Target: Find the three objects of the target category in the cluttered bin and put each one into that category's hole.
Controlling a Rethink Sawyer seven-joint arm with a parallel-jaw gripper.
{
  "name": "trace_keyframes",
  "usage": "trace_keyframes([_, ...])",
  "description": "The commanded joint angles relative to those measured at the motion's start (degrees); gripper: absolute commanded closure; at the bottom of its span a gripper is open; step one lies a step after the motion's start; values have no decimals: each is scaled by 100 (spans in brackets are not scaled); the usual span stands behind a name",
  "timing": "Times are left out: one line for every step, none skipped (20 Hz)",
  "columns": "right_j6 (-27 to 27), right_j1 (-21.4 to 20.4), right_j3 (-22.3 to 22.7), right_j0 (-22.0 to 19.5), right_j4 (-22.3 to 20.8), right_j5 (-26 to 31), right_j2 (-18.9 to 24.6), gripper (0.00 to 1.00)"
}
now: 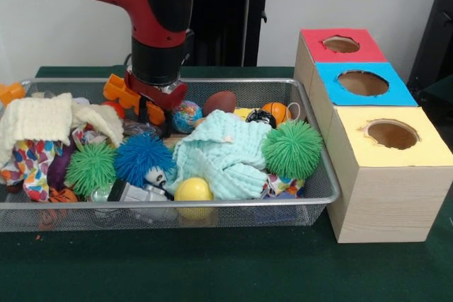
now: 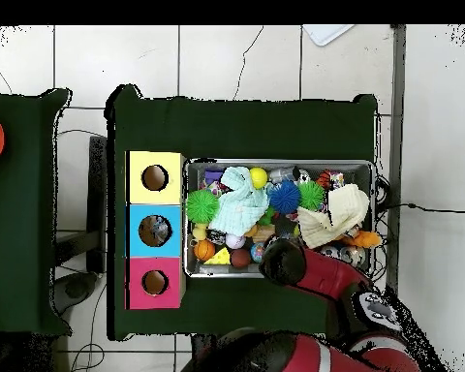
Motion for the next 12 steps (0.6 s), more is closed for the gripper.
trace_keyframes([250, 389, -724, 83, -291, 43, -334, 0])
trace_keyframes([235, 410, -764, 92, -318, 21, -364, 0])
trace_keyframes([222, 420, -794, 97, -323, 22, -369, 0])
trace_keyframes([176, 421, -803, 45, -347, 50, -336, 100])
trace_keyframes([175, 424, -812, 40, -357, 31, -347, 100])
trace_keyframes([174, 428, -821, 35, -366, 13, -359, 100])
trace_keyframes([174, 431, -829, 30, -375, -6, -370, 100])
trace_keyframes([183, 442, -860, 39, -384, -2, -402, 100])
trace_keyframes([185, 445, -887, 54, -387, 30, -420, 100])
trace_keyframes([182, 446, -896, 43, -398, 43, -421, 100])
trace_keyframes([190, 449, -911, 48, -401, 55, -428, 100])
trace_keyframes([198, 452, -919, 43, -404, 64, -435, 100])
